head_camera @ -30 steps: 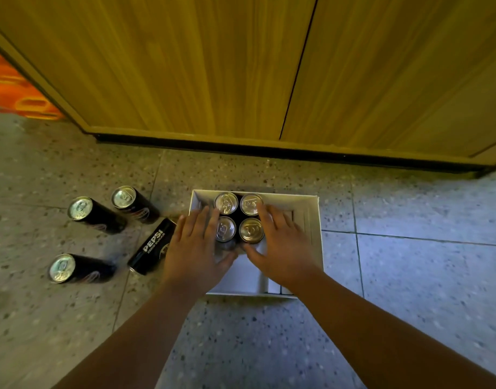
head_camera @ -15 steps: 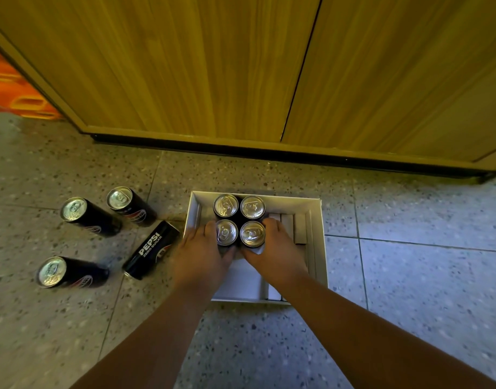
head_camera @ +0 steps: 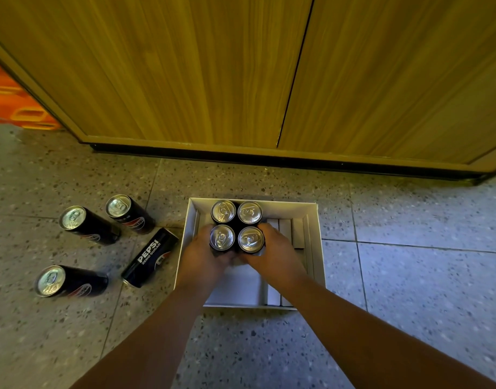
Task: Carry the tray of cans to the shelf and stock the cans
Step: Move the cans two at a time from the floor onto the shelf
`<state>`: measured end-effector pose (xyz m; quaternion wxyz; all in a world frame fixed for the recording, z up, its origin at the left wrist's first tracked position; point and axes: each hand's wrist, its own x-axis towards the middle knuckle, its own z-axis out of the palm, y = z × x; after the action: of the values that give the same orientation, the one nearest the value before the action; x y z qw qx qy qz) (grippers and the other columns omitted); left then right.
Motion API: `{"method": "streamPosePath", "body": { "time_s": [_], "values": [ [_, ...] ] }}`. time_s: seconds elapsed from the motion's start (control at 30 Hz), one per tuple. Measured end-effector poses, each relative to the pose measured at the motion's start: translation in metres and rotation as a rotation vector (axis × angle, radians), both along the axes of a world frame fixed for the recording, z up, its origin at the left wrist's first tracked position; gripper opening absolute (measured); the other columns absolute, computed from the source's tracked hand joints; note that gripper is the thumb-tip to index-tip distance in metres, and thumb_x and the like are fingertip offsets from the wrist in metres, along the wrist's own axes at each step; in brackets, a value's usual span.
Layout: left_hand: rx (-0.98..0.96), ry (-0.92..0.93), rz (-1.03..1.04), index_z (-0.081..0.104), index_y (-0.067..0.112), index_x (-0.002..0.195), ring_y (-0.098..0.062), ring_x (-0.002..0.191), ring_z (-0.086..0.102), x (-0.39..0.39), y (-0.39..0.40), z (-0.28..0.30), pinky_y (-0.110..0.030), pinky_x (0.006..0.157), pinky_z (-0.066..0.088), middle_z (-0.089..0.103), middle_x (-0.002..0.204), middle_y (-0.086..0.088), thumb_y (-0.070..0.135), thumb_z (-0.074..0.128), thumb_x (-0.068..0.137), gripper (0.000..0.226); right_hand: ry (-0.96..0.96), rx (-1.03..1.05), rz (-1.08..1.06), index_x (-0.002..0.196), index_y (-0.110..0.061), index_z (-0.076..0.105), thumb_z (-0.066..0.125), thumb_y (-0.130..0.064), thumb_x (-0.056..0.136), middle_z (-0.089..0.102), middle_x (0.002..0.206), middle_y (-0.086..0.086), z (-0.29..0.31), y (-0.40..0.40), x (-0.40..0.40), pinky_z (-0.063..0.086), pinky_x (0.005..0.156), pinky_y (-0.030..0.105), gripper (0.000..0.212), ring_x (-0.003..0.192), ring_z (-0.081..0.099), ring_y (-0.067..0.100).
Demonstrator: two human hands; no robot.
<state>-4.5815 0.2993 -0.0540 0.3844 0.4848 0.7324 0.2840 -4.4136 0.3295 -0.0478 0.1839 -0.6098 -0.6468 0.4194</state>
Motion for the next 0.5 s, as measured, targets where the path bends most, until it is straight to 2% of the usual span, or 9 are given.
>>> {"method": "streamPosePath", "body": {
  "time_s": [0.1,0.17,0.27,0.37,0.5],
  "values": [
    [0.018,-0.077,0.033,0.064,0.032,0.111,0.006,0.089,0.066,0.002,-0.001,0.01,-0.015,0.073,0.052,0.074,0.096,0.017,0.021,0.087,0.069,0.049,0.029,-0.009,0.01,0.111,-0.027,0.058,0.079,-0.036,0.076,0.066,0.106,-0.008,0.008,0.0,0.006,0.055,0.082,0.033,0.042,0.097,0.064,0.012],
    [0.045,-0.089,0.055,0.064,0.034,0.107,0.008,0.087,0.065,0.002,-0.002,0.019,-0.009,0.068,0.048,0.073,0.093,0.017,0.02,0.088,0.069,0.047,0.045,-0.009,-0.012,0.111,-0.028,0.058,0.077,-0.044,0.074,0.067,0.106,-0.01,0.015,0.0,0.009,0.056,0.081,0.033,0.045,0.098,0.064,0.009],
    [0.046,-0.116,0.073,0.062,0.039,0.105,0.006,0.091,0.064,0.001,-0.011,0.044,-0.02,0.076,0.051,0.071,0.099,0.017,0.023,0.086,0.072,0.044,0.018,0.006,-0.009,0.115,-0.028,0.058,0.079,-0.044,0.072,0.068,0.107,-0.012,0.036,-0.006,0.014,0.056,0.081,0.031,0.05,0.1,0.064,0.007],
    [0.037,-0.124,0.035,0.061,0.035,0.113,0.004,0.097,0.063,0.0,-0.012,0.097,-0.027,0.083,0.053,0.07,0.104,0.017,0.021,0.085,0.075,0.047,0.014,0.014,0.011,0.117,-0.027,0.058,0.082,-0.036,0.072,0.069,0.11,-0.011,0.094,-0.006,0.017,0.055,0.084,0.031,0.052,0.101,0.064,0.008],
    [0.042,-0.137,0.044,0.059,0.035,0.111,0.009,0.092,0.063,0.003,-0.004,0.206,-0.011,0.074,0.049,0.07,0.098,0.02,0.016,0.084,0.076,0.047,0.04,0.018,0.035,0.109,-0.031,0.058,0.083,-0.029,0.073,0.07,0.105,-0.011,0.204,0.001,0.016,0.056,0.081,0.027,0.044,0.095,0.065,0.004]
  ]
}}
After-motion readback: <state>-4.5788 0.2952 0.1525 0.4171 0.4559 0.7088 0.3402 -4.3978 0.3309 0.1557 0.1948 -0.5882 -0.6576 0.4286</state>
